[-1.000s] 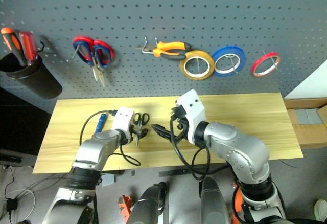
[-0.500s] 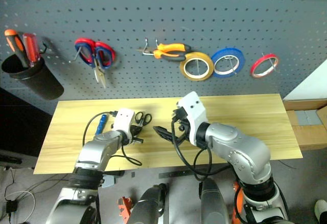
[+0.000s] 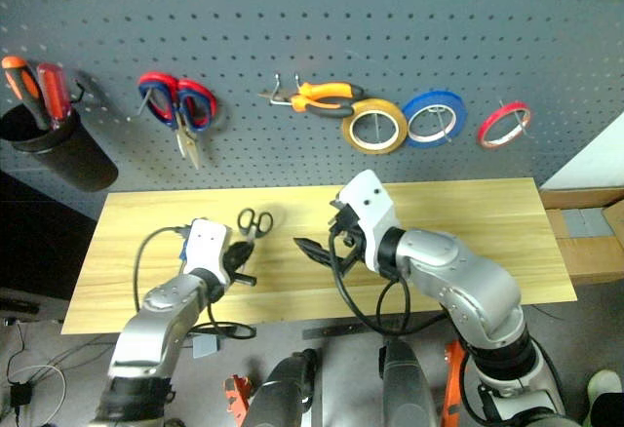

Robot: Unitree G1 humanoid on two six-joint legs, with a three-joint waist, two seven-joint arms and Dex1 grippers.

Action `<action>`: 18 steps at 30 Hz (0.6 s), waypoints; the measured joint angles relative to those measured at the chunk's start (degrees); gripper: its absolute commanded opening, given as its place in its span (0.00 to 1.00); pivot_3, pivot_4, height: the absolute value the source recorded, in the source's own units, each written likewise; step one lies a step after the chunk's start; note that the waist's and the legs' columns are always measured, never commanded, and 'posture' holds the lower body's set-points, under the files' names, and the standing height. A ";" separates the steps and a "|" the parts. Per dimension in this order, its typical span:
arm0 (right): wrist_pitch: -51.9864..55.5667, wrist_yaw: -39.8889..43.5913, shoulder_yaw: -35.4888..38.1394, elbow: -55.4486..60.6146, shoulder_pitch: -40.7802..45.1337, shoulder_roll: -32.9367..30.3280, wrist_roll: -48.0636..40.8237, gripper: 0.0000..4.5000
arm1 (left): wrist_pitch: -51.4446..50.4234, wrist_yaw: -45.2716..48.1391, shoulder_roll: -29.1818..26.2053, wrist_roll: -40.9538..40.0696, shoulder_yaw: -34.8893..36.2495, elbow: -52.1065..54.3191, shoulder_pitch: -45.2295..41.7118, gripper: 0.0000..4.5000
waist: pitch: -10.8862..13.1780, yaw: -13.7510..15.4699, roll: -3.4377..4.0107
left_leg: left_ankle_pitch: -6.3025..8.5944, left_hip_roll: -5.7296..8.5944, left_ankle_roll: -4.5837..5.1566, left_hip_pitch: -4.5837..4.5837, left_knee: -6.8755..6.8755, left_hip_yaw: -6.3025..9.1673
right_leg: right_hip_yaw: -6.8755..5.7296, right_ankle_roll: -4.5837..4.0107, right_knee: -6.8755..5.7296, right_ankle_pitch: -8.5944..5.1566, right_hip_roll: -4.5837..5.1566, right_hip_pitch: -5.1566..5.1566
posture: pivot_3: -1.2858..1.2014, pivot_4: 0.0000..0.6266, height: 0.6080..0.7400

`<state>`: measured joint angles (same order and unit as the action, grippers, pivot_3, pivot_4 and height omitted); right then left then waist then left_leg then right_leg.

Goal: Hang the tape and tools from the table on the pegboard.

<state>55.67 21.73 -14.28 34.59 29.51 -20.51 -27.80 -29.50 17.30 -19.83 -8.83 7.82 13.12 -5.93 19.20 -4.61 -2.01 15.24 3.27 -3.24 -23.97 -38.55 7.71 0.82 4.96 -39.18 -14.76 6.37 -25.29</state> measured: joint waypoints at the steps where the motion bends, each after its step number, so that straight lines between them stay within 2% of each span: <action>1: -0.96 0.71 -0.43 -0.02 0.00 -0.46 0.27 1.00 | 0.97 -0.18 0.02 -0.29 0.77 1.33 0.41 0.03 | -0.03 0.00 0.01 | 0.00 0.00 0.00 0.01 0.09 -0.01 | 0.00 0.01 0.11 0.05 0.00 0.02 | 0.48 0.47 1.00; 8: -6.05 5.85 -1.14 -1.17 0.23 -2.60 1.70 1.00 | 5.79 -1.04 0.13 -2.59 6.21 10.53 3.13 0.03 | -0.29 0.07 -0.12 | -0.01 0.00 -0.01 0.03 0.36 -0.05 | 0.01 0.02 0.26 0.06 0.00 -0.01 | 0.49 0.44 1.00; 18: -9.92 10.63 1.29 -3.58 1.65 -4.26 1.92 1.00 | 8.79 -3.99 -0.20 -1.73 8.37 21.58 6.79 0.03 | -0.56 0.26 -0.23 | -0.03 0.01 -0.04 0.04 0.39 -0.11 | 0.04 0.02 0.30 0.06 0.00 -0.01 | 0.50 0.41 1.00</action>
<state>45.75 32.36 -12.99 31.01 31.16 -24.78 -25.88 -20.71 13.31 -20.03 -10.56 16.19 34.69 0.86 18.64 -4.34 -2.24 15.21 3.27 -3.28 -23.93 -38.16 7.60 0.85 4.98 -38.88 -14.70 6.37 -25.30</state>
